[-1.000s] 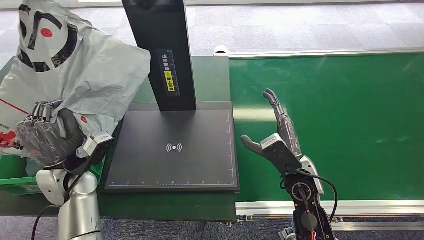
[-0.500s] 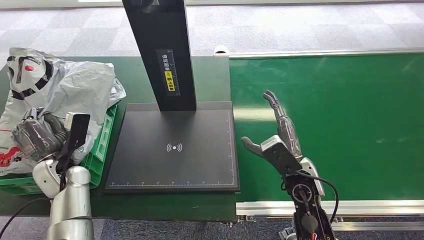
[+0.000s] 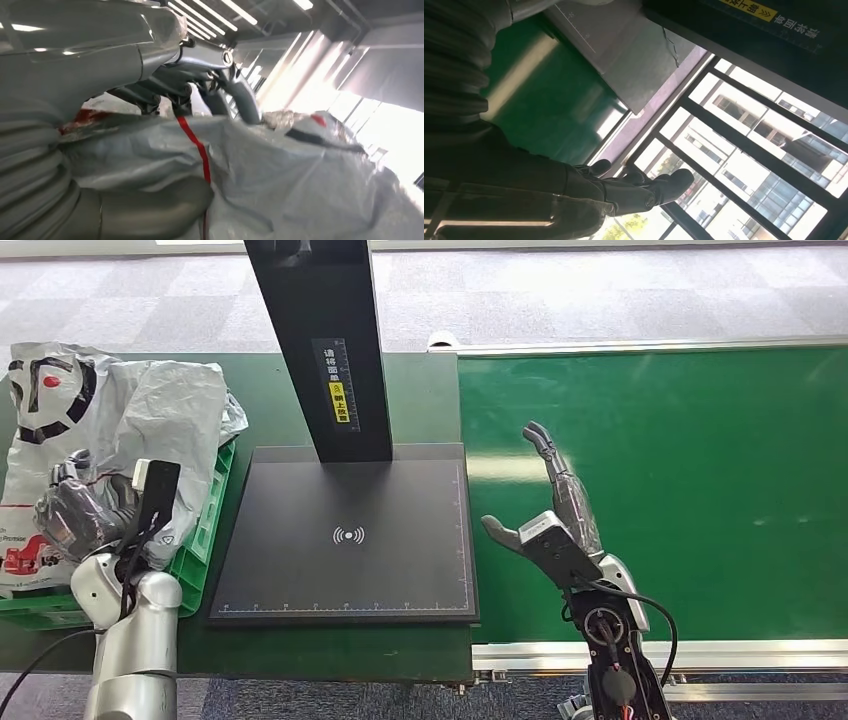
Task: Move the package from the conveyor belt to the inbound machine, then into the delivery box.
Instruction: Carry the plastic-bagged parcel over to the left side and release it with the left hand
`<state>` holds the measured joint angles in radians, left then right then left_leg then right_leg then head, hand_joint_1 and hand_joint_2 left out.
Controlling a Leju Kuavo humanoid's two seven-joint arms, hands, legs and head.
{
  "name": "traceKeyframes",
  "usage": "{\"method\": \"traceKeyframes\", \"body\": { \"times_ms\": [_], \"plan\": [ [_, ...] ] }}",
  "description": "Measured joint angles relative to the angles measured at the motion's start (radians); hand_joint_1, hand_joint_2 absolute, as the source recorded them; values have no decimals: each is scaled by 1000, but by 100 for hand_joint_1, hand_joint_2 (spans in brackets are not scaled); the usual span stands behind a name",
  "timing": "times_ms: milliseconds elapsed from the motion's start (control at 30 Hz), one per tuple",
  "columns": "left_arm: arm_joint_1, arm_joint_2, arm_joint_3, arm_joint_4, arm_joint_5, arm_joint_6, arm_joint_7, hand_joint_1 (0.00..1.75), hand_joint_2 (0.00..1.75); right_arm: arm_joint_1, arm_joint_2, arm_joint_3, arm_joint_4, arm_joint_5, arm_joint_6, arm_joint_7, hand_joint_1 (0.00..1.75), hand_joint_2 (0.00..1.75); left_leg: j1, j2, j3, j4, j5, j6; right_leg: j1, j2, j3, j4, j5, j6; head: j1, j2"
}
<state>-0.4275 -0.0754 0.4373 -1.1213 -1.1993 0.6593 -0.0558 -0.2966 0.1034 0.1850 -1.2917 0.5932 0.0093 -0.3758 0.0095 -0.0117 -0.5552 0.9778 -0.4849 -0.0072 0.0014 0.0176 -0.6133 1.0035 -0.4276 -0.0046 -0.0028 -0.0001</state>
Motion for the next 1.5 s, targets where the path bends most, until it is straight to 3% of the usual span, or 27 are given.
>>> {"method": "traceKeyframes", "body": {
  "times_ms": [167,400,567,633,767,1033,1167,1300,1400,1500],
  "plan": [
    [12,-28,73,-83,-40,24,-164,0,175,-2,1,1,2,0,3,0,0,175,0,0,0,0,0,0,0,0,0,0,0,0,0,0],
    [11,-77,174,-163,-34,24,-276,0,175,-11,7,2,12,0,4,0,0,175,0,0,-1,0,0,0,0,-1,0,0,0,0,0,0],
    [-20,-149,299,-241,93,24,-565,0,175,-20,9,3,23,-1,9,-1,0,175,0,0,0,0,0,0,0,0,0,0,0,0,0,0],
    [-29,-171,342,-263,115,24,-611,0,175,-23,11,3,26,-1,9,-1,0,175,0,0,0,0,0,0,0,0,0,0,0,0,0,0],
    [-31,-199,372,-332,178,24,-636,0,0,-29,12,4,34,-2,9,-5,0,175,0,0,-1,0,0,0,0,0,0,0,0,0,0,0],
    [2,-226,281,-521,413,24,-642,0,0,-40,15,6,51,-7,6,-17,0,175,0,-1,-1,0,0,0,0,-2,0,0,0,0,0,0],
    [11,-232,250,-560,424,24,-643,0,175,-42,14,6,54,-8,6,-18,0,175,0,-1,0,0,0,0,0,-2,0,0,0,0,0,0],
    [29,-239,207,-594,491,24,-643,0,175,-42,14,6,55,-8,5,-18,0,175,0,-1,0,0,0,0,0,-2,0,0,0,0,0,0],
    [54,-241,144,-608,629,14,-643,0,175,-43,14,6,55,-9,5,-18,0,175,0,-1,0,0,0,0,0,-2,0,0,0,0,0,0],
    [103,-211,4,-589,924,-131,-626,0,175,-49,14,6,58,-15,4,-19,0,175,0,-1,0,0,0,0,0,-2,0,0,0,0,0,0]
  ]
}}
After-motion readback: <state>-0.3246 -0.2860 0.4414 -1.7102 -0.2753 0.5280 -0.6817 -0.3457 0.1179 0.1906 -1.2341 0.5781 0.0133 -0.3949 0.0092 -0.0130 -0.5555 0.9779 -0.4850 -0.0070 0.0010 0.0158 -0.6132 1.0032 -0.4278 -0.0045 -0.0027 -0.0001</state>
